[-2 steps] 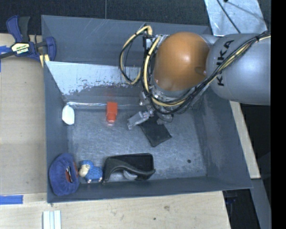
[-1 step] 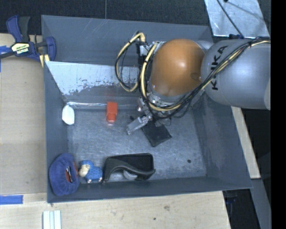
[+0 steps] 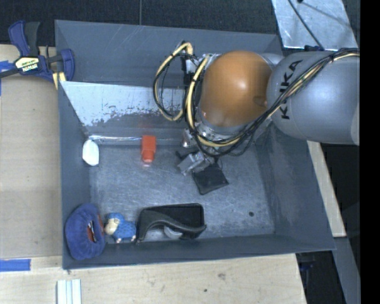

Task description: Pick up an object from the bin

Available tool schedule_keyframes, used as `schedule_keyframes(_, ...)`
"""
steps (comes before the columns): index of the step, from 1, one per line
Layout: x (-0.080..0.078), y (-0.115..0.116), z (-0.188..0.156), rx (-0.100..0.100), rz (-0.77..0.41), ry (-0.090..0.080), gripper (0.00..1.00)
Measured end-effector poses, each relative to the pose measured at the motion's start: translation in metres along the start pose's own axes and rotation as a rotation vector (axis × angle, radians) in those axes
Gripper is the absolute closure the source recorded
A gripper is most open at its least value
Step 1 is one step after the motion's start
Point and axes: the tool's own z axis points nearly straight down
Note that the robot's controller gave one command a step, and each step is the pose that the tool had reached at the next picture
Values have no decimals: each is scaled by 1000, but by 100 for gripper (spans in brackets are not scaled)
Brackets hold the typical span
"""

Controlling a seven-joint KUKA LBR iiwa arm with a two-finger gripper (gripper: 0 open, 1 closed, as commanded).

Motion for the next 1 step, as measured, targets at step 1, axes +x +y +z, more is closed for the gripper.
schedule_keyframes(1,-20,4,-163,12,-21,3,100)
